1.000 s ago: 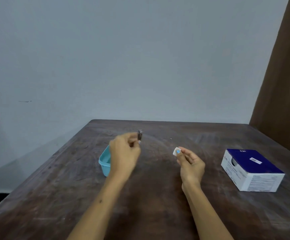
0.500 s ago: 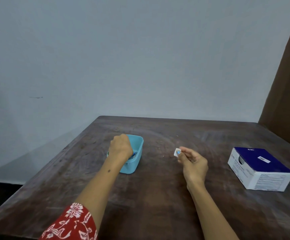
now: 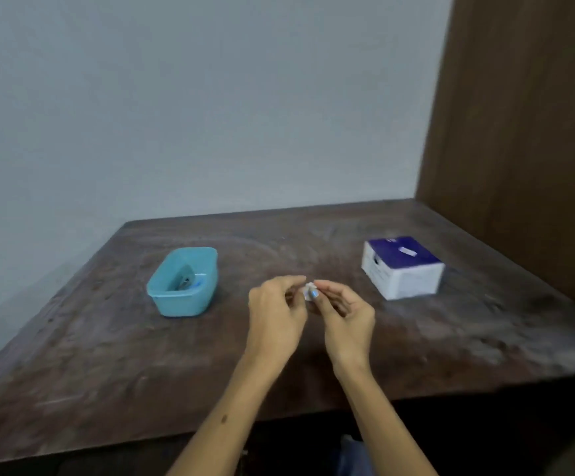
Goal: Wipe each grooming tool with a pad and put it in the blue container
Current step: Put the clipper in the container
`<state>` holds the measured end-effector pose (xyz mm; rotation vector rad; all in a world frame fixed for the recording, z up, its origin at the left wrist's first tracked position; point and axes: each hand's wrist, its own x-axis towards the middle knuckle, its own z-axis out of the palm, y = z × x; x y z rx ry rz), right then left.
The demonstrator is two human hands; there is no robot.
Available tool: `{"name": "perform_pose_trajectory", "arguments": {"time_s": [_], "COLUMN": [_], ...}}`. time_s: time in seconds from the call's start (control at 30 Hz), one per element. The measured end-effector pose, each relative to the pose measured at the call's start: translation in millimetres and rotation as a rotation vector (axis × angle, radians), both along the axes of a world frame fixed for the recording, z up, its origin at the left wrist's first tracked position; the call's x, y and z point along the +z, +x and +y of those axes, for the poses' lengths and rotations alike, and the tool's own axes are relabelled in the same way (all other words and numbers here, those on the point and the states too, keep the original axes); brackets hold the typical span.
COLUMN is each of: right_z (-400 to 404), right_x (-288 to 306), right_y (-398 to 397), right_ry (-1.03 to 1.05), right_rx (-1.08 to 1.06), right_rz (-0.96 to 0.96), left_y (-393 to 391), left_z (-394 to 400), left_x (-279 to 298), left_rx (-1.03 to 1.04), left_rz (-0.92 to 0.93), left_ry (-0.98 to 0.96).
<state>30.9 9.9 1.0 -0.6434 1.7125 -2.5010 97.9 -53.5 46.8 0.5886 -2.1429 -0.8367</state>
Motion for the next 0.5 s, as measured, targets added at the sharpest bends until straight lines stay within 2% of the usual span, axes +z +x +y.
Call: {"name": "perform_pose_trajectory", "arguments": {"time_s": [0.13, 0.3, 0.37, 0.5], "right_z": [81, 188, 222, 285], "right_x": [-17, -57, -79, -144], "right_y": [7, 10, 9, 2], "right_ry": [0.055, 0.146, 0.176, 0.297], "right_rx": [-0.133, -0.351, -0.443, -0.651], "right_rz": [-0.014, -0.092, -0.139, -0.285], "left_y": [-9, -26, -33, -56], "left_z": [82, 185, 223, 289], "left_x": [-21, -64, -87, -144], "left_rx": [-0.141, -0.324, -0.378, -0.514], "left_rz": [0.064, -0.016, -0.090, -0.424], "left_ry": [0.185, 0.337, 0.369, 0.380]}}
